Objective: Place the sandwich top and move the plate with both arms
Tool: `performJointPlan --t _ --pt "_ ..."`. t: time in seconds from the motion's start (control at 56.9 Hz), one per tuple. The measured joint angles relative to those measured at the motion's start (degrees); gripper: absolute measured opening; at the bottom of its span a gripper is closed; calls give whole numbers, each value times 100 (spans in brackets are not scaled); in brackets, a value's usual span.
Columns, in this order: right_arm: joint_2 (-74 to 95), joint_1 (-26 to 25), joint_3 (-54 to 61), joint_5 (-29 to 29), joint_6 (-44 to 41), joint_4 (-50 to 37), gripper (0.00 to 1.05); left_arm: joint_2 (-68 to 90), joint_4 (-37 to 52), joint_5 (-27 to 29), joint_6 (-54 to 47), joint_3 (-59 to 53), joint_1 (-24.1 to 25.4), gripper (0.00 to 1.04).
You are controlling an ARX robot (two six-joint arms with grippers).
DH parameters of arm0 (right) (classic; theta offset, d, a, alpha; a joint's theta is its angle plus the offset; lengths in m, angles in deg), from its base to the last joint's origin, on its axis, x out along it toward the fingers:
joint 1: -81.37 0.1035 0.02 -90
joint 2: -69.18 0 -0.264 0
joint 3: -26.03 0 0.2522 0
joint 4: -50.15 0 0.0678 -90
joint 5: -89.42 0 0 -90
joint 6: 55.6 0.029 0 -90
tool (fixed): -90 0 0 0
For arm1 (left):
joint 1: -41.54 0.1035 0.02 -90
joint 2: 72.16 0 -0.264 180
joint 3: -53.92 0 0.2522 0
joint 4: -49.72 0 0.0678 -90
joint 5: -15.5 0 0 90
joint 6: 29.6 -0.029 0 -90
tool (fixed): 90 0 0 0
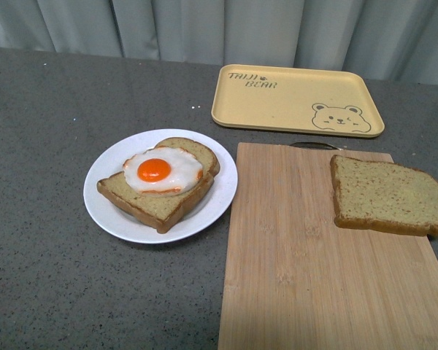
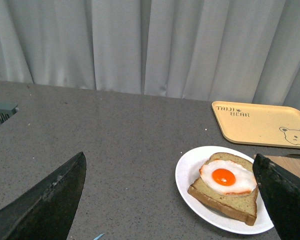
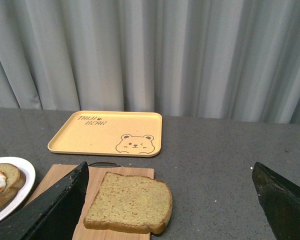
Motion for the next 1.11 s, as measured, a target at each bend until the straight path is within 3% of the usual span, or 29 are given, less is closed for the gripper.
performJointPlan --t 1.108 --pt "0 0 -2 0 0 0 95 0 0 0 0 0 0 98"
